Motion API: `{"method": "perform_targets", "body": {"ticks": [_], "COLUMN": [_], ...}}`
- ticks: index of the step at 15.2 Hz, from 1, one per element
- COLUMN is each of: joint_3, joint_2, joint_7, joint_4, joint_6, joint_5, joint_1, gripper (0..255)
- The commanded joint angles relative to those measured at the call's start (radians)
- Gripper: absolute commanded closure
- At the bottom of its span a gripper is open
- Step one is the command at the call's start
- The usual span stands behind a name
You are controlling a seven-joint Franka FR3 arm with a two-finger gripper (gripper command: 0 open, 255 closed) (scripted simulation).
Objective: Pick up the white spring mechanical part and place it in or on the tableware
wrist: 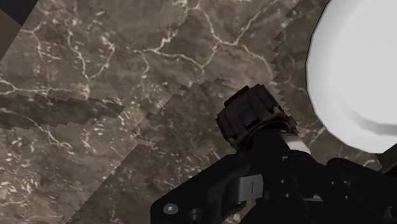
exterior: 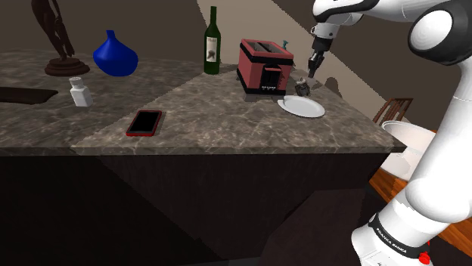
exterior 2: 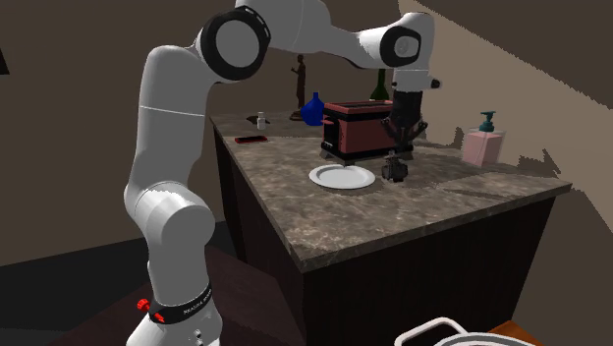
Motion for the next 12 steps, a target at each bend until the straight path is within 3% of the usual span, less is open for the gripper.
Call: {"method": "perform_targets", "body": {"ticks": [1,2,3,4,8,12], "joint_3": [0.0,0.03,0.014,0.011,0.039,0.035], "joint_2": [0.0,-0.04,-0.018,-0.018,0.159,0.17], "joint_7": [0.0,-0.326,-0.051,-0.052,0.034,0.042], "joint_4": [0.0,-0.091,-0.041,-0.041,0.153,0.12], "joint_6": [0.0,0.086,0.036,0.035,-0.09,-0.06], "joint_5": [0.0,-0.01,-0.004,-0.004,-0.247,-0.27], "joint_1": [0.0,-0.016,-0.009,-0.006,0.115,0.128], "gripper": [0,0,0,0,0,0]}}
